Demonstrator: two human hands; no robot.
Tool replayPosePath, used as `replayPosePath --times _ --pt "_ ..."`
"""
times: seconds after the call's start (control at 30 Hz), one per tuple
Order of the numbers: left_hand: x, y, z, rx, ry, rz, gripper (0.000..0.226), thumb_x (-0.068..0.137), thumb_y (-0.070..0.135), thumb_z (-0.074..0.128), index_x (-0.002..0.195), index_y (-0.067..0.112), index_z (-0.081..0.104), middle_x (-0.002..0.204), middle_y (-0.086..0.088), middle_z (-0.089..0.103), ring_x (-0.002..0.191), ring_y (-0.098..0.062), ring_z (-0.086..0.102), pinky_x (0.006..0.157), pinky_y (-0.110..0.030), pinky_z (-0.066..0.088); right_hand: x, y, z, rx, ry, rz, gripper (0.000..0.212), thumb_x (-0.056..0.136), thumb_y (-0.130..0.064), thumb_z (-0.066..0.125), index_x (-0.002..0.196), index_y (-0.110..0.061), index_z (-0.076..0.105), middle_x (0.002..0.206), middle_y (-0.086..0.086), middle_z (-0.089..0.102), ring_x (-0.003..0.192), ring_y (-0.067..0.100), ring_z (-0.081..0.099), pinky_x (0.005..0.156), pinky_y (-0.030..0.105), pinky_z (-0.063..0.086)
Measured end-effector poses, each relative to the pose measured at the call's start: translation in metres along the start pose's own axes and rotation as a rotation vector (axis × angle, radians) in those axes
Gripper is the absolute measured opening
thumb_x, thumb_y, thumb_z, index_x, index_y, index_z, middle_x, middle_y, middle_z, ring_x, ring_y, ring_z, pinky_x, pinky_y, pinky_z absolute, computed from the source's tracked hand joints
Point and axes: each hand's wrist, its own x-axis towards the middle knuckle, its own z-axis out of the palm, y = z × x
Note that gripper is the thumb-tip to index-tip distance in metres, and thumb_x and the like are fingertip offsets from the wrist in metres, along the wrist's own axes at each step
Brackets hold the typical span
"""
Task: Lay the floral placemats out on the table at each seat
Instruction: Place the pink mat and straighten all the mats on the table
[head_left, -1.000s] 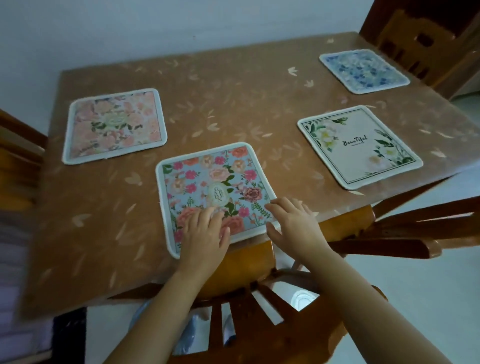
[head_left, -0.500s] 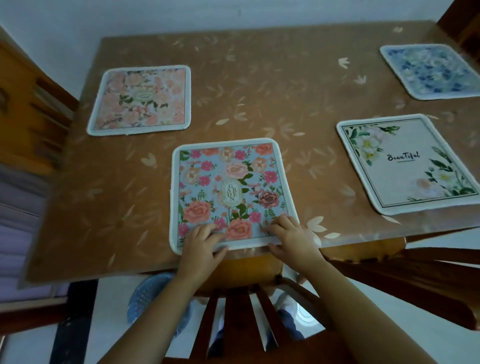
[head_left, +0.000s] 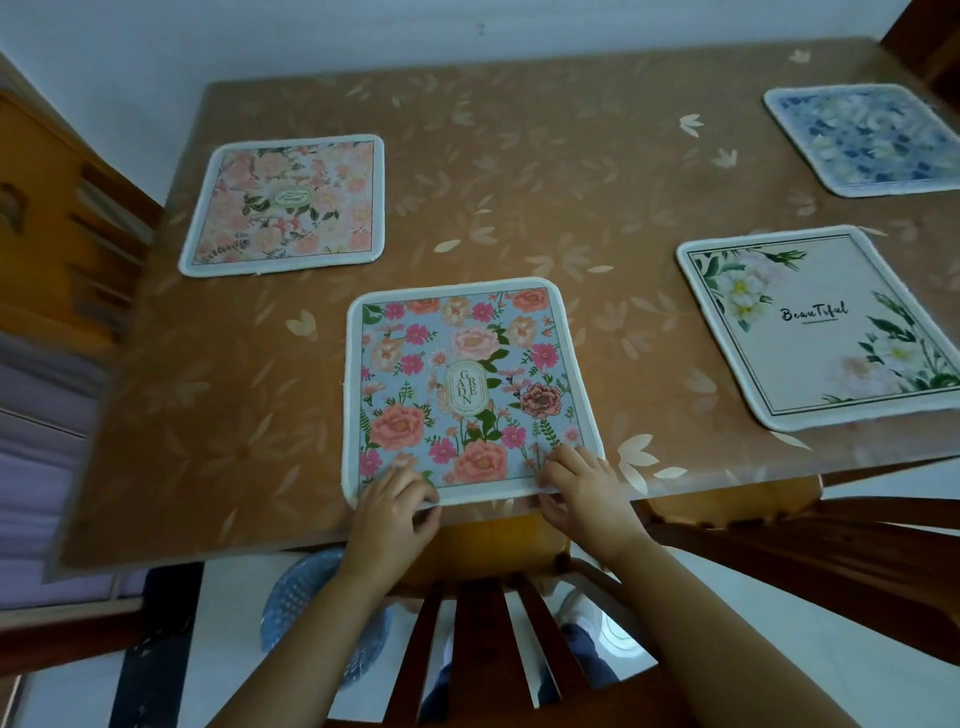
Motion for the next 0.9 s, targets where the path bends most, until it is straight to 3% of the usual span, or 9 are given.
replayPosePath --times 0.13,0.33,0.5,0.67,0.9 --pt "0.000 0.000 0.003 0.017 0.002 0.003 0.018 0.066 -0.002 0.075 0.067 0.007 0.060 0.072 -0.007 0.063 0.100 -0.033 0.062 0.091 -0.050 0.046 0.000 -0.001 0.002 0.004 0.029 -0.005 0.016 0.081 -0.016 0.059 0.094 -0.006 0.060 0.104 0.012 0.061 0.100 0.029 0.053 0.085 0.041 0.045" --pt "0.001 0.000 0.005 0.049 0.012 0.037 0.019 0.064 -0.003 0.075 0.066 0.007 0.059 0.069 -0.006 0.061 0.087 -0.031 0.065 0.089 -0.048 0.048 0.004 -0.001 0.002 0.008 0.028 -0.011 0.016 0.079 -0.015 0.059 0.089 -0.004 0.059 0.101 0.014 0.062 0.096 0.029 0.054 0.085 0.041 0.048" --pt "0.013 0.005 0.007 0.014 0.009 0.020 0.016 0.068 -0.002 0.073 0.068 0.006 0.059 0.073 -0.008 0.063 0.092 -0.031 0.064 0.089 -0.050 0.049 0.009 0.007 -0.002 0.035 0.068 0.049 0.013 0.074 -0.009 0.062 0.084 -0.001 0.060 0.095 0.017 0.064 0.091 0.033 0.057 0.078 0.043 0.050" --pt "0.045 0.018 0.012 -0.005 -0.030 0.032 0.013 0.073 -0.001 0.069 0.068 0.004 0.058 0.077 -0.011 0.063 0.099 -0.038 0.060 0.086 -0.053 0.049 0.021 0.028 -0.016 0.004 0.028 0.108 0.015 0.080 -0.013 0.055 0.091 -0.004 0.058 0.104 0.013 0.059 0.100 0.029 0.051 0.088 0.041 0.044" --pt "0.067 0.030 0.022 0.040 -0.044 0.049 0.015 0.070 0.002 0.072 0.068 0.007 0.058 0.079 -0.010 0.063 0.100 -0.034 0.060 0.084 -0.049 0.049 0.031 0.046 -0.026 -0.017 0.044 0.186 0.015 0.080 -0.017 0.056 0.091 -0.007 0.055 0.106 0.009 0.058 0.102 0.027 0.050 0.083 0.038 0.043"
